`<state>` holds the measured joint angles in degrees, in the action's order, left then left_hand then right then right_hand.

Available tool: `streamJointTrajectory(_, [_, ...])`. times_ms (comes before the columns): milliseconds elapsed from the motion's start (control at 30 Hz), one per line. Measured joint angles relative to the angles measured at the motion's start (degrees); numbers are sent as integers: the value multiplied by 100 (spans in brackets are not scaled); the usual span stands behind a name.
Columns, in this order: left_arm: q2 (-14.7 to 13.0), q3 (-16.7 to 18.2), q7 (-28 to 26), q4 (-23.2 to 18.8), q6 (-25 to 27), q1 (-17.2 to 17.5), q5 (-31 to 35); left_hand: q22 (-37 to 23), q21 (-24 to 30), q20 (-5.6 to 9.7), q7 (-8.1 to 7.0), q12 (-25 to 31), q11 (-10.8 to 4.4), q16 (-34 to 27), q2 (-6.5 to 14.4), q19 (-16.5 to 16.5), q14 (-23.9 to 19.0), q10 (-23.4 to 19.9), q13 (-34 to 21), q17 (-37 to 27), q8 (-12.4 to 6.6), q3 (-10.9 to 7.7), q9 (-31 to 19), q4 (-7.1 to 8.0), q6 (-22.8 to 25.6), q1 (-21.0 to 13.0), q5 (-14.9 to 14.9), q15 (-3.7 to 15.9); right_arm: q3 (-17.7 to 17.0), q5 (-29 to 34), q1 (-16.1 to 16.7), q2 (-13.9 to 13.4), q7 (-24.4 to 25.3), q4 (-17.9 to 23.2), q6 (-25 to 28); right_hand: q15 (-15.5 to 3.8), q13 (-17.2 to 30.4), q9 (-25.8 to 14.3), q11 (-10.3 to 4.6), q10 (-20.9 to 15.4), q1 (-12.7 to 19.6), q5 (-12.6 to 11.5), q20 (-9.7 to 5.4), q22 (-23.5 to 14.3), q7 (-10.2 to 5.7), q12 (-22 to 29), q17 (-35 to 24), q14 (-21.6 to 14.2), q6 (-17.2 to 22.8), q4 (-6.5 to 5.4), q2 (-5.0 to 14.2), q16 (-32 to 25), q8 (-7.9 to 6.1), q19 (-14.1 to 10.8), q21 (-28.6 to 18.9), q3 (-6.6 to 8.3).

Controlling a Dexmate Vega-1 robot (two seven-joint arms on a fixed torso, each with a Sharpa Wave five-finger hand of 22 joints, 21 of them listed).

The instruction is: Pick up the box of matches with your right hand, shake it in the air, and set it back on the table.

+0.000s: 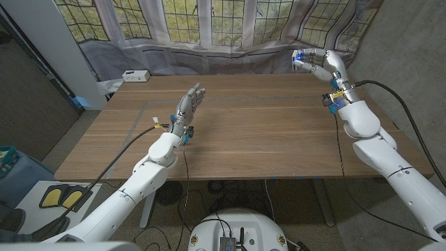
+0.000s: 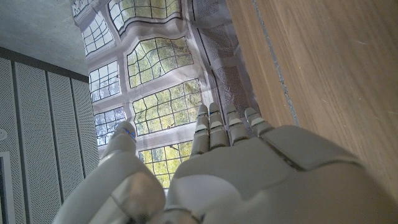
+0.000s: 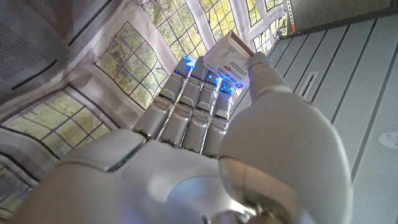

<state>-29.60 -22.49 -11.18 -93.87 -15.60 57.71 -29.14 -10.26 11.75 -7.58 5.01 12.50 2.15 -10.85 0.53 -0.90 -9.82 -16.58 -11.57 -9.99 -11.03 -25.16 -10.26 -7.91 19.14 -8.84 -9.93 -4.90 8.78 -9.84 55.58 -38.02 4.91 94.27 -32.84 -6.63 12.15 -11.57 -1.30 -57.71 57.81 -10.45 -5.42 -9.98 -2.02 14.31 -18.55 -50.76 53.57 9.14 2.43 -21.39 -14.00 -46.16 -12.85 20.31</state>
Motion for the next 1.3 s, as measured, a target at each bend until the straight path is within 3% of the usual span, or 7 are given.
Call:
streamJointTrajectory(33, [2, 5, -1, 8, -5, 8, -2, 0, 0, 0, 0, 2, 0, 0, 0, 0, 0, 0, 0, 0, 0, 0, 0, 0, 0, 0, 0, 0, 4, 351, 32, -25, 203, 54, 49, 0, 0, 0, 0, 0, 0, 4, 0, 0, 18, 0, 0, 0, 18, 0, 0, 0, 0, 0, 0, 0])
streamJointTrajectory(233, [2, 5, -2, 8, -42, 8, -15, 0, 0, 0, 0, 2, 0, 0, 0, 0, 0, 0, 0, 0, 0, 0, 0, 0, 0, 0, 0, 0, 17, 351, 183, -123, 203, 278, 49, 0, 25, 1, 0, 0, 0, 10, 0, 0, 18, 0, -22, 0, 18, 2, 0, 0, -21, 0, 0, -2])
streamJointTrajectory(267, [16, 13, -2, 38, -47, 15, -18, 0, 0, 0, 0, 2, 0, 0, 0, 0, 0, 0, 0, 0, 0, 0, 0, 0, 0, 0, 0, 0, 20, 1029, 205, -138, 636, 308, 246, 0, 25, 1, -1, 0, 0, 11, 0, 0, 18, 0, -22, 0, 18, 5, 0, 0, -21, 0, 0, -5])
streamJointTrajectory(733, [26, 14, 19, 66, -79, 18, -25, 0, 0, 0, 0, 2, 0, 0, 0, -1, 0, 0, 0, 0, 0, 0, 0, 0, 0, 0, 0, 0, 35, 1559, 389, -301, 1069, 588, 650, 0, 24, 0, -1, 0, 53, 33, 0, 0, 17, 0, -21, 0, 17, 20, -7, 28, -21, 0, 0, -21])
streamJointTrajectory(1300, [-26, 23, 15, 2, -68, 51, -4, 0, 0, 0, 0, 3, 0, 0, 0, -1, 0, 0, 0, 0, 0, 0, 0, 0, 0, 0, 0, 0, 206, 2213, 391, -548, 1390, 819, 1280, 0, 24, -4, -1, 1, 127, 27, 0, 0, 16, -1, -18, 1, 16, 16, -9, 67, -13, -1, 0, -16])
